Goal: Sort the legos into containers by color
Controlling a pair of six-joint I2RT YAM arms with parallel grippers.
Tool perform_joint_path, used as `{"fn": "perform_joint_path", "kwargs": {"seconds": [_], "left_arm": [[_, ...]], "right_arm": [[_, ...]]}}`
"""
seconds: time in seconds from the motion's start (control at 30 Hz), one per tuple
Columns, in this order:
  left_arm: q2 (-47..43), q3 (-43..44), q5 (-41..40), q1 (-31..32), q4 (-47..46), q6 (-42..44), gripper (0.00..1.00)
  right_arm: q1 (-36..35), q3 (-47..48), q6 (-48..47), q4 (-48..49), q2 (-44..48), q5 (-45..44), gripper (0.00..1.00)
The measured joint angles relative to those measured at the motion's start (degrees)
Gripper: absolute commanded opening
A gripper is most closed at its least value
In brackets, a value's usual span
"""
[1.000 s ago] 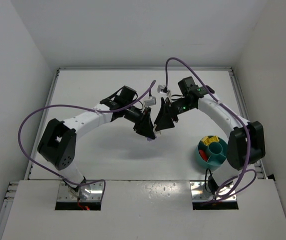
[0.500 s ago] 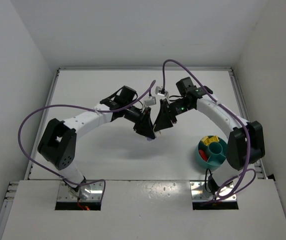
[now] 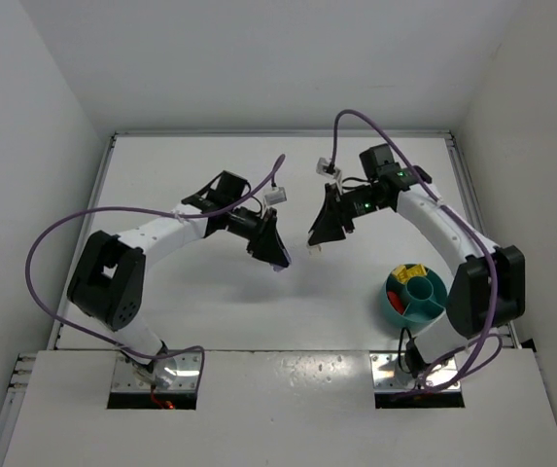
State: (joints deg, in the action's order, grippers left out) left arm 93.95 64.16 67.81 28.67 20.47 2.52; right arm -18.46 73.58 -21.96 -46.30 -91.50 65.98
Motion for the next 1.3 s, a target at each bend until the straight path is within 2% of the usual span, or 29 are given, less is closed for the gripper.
{"fn": "perform_joint_path", "kwargs": {"seconds": [0.23, 0.47, 0.7, 0.83, 1.07, 1.3], "left_arm": [[-1.55, -2.47, -0.37, -3.74, -0.07, 0.5, 0.0], [-1.77, -2.56, -0.59, -5.92, 1.09, 2.51, 0.0], [-1.77, -1.6, -1.18, -7.37, 6.08, 6.78, 0.0], [-1.75, -0.13, -1.16, -8.07, 8.92, 9.01, 0.0], [-1.75, 0.55, -1.11, -8.52, 11.3, 11.3, 0.0], [-1.75, 0.55, -1.11, -9.94, 13.68, 13.64, 0.0]], "right_arm": [[6.97, -2.6, 0.02, -0.02, 7.17, -3.45, 0.0], [13.75, -13.35, -1.14, -0.63, 23.32, -14.19, 0.0], [16.59, -27.58, 5.92, 1.9, 45.92, -31.47, 0.0], [17.07, -30.1, 11.91, 3.13, 53.51, -41.2, 0.0], [17.25, -30.69, 19.26, 6.05, 56.24, -54.27, 0.0], [17.27, -29.7, 16.31, 6.03, 55.95, -54.18, 0.0]]}}
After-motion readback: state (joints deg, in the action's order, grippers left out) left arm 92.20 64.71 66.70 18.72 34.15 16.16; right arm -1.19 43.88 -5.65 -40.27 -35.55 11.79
